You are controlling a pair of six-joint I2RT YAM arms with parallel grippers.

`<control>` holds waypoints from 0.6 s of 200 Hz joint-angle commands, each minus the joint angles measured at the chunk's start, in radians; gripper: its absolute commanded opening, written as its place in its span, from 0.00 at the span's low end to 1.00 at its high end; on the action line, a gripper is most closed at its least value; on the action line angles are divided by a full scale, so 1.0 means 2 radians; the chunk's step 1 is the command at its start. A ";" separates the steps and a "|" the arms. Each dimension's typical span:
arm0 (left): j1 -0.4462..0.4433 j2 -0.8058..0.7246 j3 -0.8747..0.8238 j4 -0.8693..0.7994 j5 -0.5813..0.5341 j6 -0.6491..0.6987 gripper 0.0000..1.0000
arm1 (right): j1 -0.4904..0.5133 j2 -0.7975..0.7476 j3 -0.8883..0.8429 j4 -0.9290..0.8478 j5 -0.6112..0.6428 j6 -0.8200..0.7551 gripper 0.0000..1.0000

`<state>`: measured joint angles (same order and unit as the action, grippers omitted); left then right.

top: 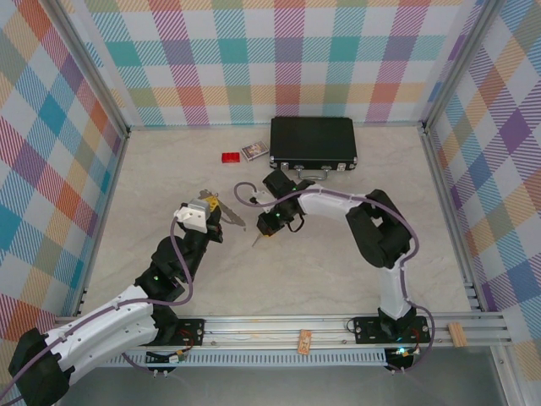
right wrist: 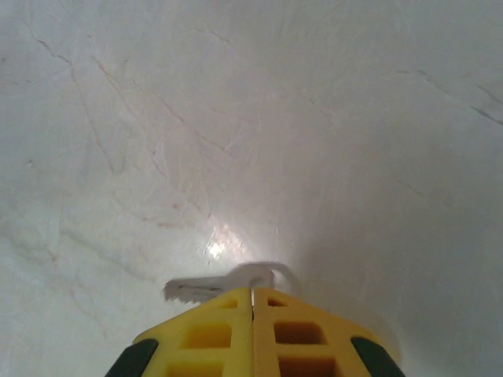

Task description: Put the keys on the keyring

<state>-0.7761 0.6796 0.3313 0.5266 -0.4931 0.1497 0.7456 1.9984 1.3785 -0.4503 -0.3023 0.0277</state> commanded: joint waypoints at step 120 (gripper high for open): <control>0.003 0.097 0.035 0.054 0.134 -0.056 0.00 | -0.059 -0.294 -0.286 0.079 0.189 0.213 0.00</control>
<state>-0.7761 0.8371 0.3397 0.5591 -0.3096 0.0910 0.6319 1.4342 0.8509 -0.3035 -0.0002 0.3443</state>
